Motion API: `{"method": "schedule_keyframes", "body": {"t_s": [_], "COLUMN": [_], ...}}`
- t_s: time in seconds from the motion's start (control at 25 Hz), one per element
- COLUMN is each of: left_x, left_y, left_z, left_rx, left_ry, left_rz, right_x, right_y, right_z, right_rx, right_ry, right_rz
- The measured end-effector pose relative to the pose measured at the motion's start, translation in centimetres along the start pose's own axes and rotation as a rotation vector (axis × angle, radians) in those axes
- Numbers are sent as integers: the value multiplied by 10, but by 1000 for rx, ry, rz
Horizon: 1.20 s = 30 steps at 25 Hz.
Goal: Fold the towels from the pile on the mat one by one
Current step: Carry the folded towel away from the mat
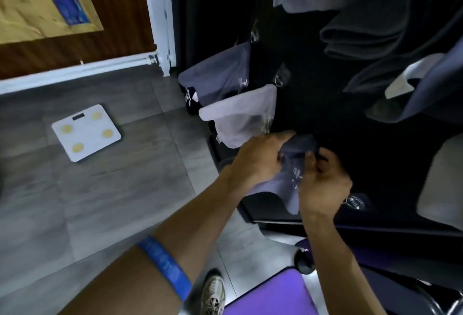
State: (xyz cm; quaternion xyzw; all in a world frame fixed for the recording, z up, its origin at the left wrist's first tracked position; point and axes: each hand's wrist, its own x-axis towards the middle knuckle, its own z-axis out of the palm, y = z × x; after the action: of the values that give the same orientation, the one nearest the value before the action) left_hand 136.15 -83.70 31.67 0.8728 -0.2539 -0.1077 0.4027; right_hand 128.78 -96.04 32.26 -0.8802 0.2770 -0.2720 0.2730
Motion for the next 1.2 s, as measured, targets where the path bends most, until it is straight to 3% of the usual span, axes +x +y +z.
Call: {"method": "schedule_keyframes", "body": {"t_s": [0.2, 0.32, 0.48, 0.64, 0.76, 0.92, 1.2], "left_x": [15, 10, 9, 4, -5, -31, -78], "left_y": [-6, -11, -19, -23, -24, -30, -66], "left_z": [21, 30, 46, 51, 48, 45, 33], "left_rx": [95, 42, 14, -168, -36, 196, 112], "left_ry": [-85, -90, -78, -48, -37, 125, 120], "left_rz": [-84, -115, -137, -184, -153, -263, -489], "right_x": [9, 5, -13, 14, 26, 27, 25], "right_y": [-3, -3, -14, -27, -31, -37, -42], "right_z": [10, 5, -3, 13, 27, 36, 31], "right_rx": [-298, -295, -267, -288, -300, -245, -113], "right_ry": [-131, -160, -189, -272, -252, -245, -203], "right_rz": [167, 196, 32, 284, 421, 500, 548]}}
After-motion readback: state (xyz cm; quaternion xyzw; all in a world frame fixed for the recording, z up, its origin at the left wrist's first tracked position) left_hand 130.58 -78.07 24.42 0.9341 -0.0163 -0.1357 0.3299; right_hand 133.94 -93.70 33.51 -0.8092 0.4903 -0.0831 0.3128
